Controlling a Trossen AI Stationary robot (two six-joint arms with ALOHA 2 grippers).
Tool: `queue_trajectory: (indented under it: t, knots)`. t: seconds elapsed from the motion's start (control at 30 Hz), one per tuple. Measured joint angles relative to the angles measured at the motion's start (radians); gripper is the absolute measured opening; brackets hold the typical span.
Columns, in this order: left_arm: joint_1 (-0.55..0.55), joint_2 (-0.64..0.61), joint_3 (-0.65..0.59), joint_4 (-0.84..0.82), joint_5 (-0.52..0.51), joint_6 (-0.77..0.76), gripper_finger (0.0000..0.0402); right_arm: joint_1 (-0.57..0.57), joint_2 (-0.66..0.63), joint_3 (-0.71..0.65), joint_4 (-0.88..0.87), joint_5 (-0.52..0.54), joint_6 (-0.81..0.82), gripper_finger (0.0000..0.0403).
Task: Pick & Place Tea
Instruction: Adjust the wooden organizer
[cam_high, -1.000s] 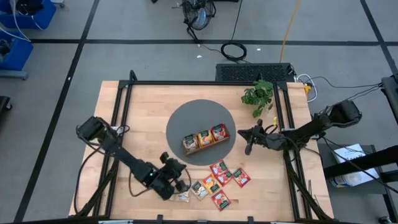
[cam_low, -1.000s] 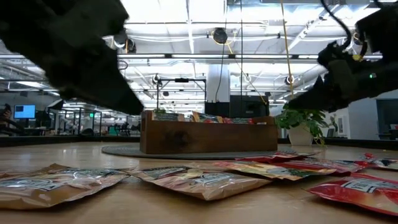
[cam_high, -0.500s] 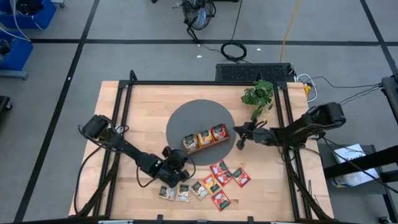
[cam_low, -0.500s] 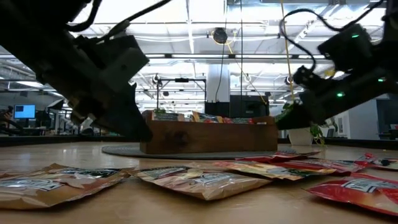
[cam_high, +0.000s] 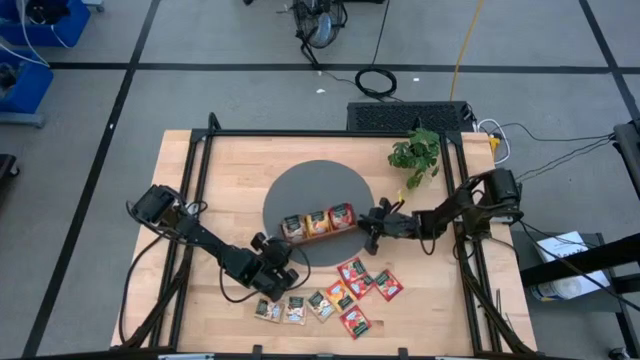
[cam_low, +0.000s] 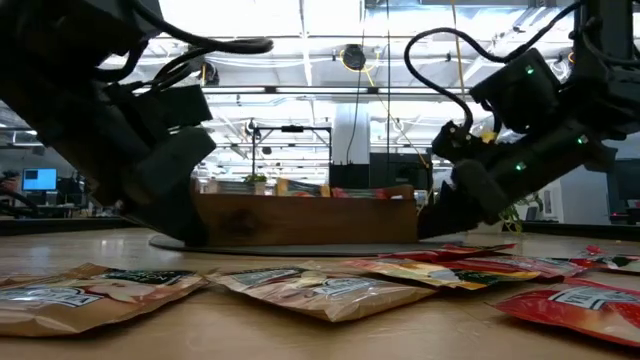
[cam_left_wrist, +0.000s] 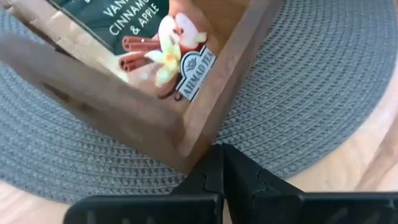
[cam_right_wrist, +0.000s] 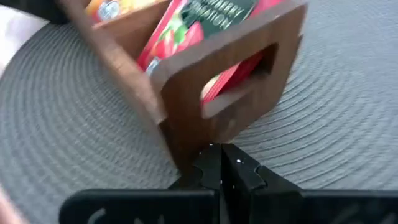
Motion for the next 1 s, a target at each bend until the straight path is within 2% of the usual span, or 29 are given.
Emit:
queue_trajectory:
  t: [0.4, 0.6, 0.67, 0.83, 0.93, 1.0]
  knots:
    - [0.025, 0.0, 0.0, -0.047, -0.012, 0.032, 0.0007, 0.057, -0.006, 0.038, 0.01, 0.0, -0.031, 0.0]
    - [-0.002, -0.013, 0.027, 0.084, -0.005, 0.259, 0.0014, 0.059, -0.006, 0.038, -0.012, 0.001, -0.038, 0.0]
    - [-0.012, -0.026, 0.058, 0.082, 0.006, 0.304, 0.0018, 0.058, -0.006, 0.038, -0.019, 0.001, -0.038, 0.0]
    - [-0.068, -0.064, 0.121, -0.06, 0.022, 0.232, 0.0008, 0.062, -0.006, 0.038, -0.036, 0.003, -0.038, 0.0]
    - [-0.136, -0.063, 0.16, -0.246, -0.032, 0.135, 0.0006, 0.063, -0.006, 0.037, -0.042, 0.002, -0.038, 0.0]
    - [-0.179, -0.063, 0.183, -0.391, -0.067, 0.015, 0.0008, 0.063, -0.006, 0.037, -0.042, 0.002, -0.039, 0.0]
